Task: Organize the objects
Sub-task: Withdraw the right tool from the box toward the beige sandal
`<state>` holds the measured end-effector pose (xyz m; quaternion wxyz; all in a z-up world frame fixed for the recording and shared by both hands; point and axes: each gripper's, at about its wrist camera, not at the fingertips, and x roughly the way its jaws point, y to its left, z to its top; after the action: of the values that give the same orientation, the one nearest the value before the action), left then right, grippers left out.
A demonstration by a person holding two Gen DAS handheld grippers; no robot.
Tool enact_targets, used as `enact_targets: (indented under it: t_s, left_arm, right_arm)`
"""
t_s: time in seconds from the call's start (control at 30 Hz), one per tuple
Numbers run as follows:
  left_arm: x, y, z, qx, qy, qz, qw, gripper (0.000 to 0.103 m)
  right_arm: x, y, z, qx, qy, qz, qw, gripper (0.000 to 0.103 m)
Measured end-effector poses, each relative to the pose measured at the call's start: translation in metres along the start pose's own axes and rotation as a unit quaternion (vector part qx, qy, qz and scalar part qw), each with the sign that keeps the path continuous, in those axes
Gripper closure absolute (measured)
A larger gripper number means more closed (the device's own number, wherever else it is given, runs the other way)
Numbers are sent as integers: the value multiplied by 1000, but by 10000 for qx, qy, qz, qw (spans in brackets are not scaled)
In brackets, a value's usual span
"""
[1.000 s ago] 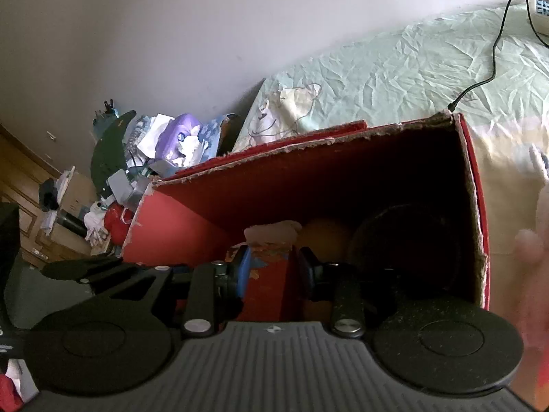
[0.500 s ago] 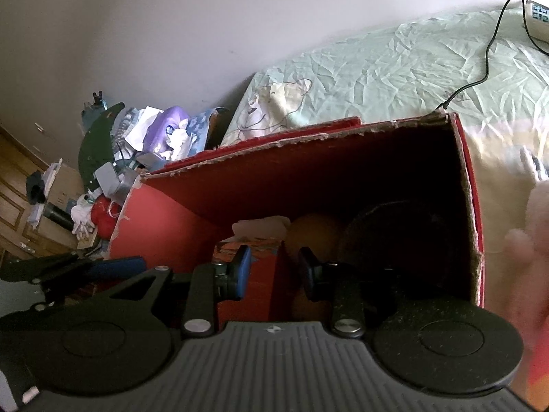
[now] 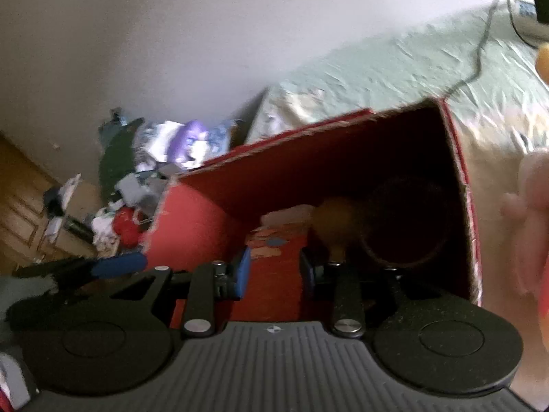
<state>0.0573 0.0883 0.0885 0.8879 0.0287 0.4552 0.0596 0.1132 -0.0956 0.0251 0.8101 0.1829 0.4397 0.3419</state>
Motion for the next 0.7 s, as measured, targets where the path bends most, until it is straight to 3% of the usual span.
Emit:
enact_targets:
  t_s: [0.33, 0.7]
  left_arm:
    - [-25, 17, -13, -215, -236, 264, 9991, 37]
    - [-51, 50, -43, -675, -499, 297, 9960, 37]
  right_arm:
    - [-12, 37, -16, -493, -99, 549, 9972, 66]
    - [-19, 67, -40, -1067, 172, 1254, 9862, 65]
